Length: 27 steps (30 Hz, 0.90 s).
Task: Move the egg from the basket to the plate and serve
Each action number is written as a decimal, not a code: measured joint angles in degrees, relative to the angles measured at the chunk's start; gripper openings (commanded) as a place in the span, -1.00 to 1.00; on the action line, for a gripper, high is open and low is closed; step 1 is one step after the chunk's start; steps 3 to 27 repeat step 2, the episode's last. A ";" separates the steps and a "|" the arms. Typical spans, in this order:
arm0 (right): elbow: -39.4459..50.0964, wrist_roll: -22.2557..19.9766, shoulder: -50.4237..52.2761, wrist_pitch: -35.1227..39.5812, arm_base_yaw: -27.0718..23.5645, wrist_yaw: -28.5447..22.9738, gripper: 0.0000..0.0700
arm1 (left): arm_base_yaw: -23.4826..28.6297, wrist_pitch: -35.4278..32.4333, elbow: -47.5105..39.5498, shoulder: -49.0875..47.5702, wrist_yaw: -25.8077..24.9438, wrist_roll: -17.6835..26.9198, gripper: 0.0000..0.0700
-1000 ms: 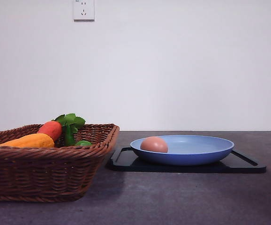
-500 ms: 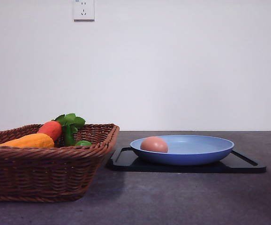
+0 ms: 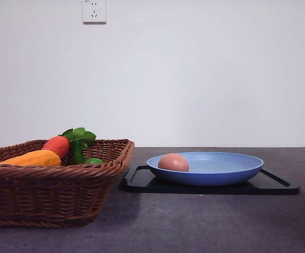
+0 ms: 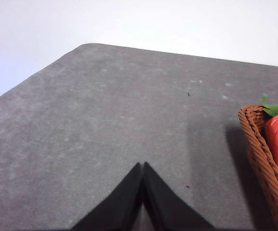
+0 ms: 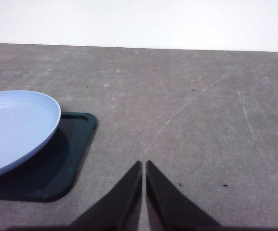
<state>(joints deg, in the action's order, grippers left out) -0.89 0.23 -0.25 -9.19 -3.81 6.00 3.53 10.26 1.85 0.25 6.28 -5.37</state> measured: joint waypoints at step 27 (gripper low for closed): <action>0.00 -0.02 0.00 0.00 0.00 0.00 -1.00 | 0.00 0.00 0.00 0.00 0.00 0.00 -1.00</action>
